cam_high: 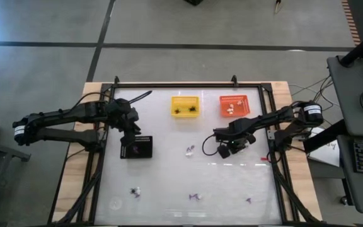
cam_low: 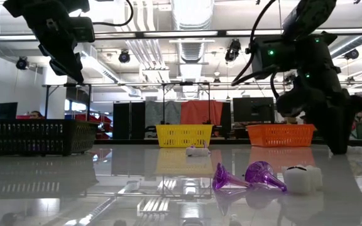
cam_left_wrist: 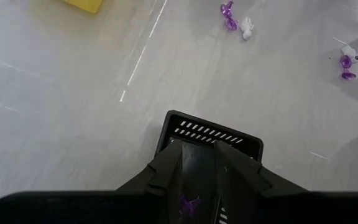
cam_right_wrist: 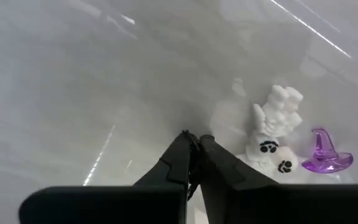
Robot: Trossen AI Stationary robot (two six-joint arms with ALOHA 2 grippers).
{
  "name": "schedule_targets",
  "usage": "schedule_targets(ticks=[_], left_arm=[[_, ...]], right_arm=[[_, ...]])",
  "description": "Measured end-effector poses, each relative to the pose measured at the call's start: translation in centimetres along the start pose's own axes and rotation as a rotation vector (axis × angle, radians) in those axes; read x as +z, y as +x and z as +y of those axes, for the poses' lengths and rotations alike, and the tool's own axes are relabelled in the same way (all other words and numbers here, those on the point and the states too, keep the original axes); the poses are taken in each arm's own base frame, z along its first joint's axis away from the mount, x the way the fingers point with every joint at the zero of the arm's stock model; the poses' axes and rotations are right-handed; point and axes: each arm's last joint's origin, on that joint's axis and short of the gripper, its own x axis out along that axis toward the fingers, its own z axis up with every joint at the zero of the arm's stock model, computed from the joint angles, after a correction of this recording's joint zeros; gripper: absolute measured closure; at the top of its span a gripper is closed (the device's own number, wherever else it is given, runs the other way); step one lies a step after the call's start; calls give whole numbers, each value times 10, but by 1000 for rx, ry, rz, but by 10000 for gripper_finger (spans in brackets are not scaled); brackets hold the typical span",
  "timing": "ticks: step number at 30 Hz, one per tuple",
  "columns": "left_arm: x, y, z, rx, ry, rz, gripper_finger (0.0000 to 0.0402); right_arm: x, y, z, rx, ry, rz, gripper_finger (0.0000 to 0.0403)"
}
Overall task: Sort Halloween decoration
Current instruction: Put the black spider toy into the yellow basket
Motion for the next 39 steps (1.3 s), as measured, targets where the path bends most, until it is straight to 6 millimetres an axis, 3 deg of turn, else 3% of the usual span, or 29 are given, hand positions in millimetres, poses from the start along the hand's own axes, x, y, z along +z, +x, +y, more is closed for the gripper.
schedule_targets(ticks=[5, 9, 17, 23, 31, 39], left_arm=[[0, 0, 0, 0, 1, -4, 327], [3, 0, 0, 22, 17, -34, 327], [10, -1, 0, 56, 36, -109, 327], [11, -1, 2, 96, -24, -127, 327], [13, -1, 3, 144, -101, -162, 327], [13, -1, 3, 141, -136, -164, 327]], right_arm=[[1, -19, 9, 62, -2, -37, 392], [4, -47, 24, 153, -22, -158, 392], [28, -88, 40, 271, -90, -371, 393], [54, -100, 40, 390, -114, -505, 393], [106, -116, 38, 597, -93, -769, 393], [144, -109, 32, 610, -56, -849, 393]])
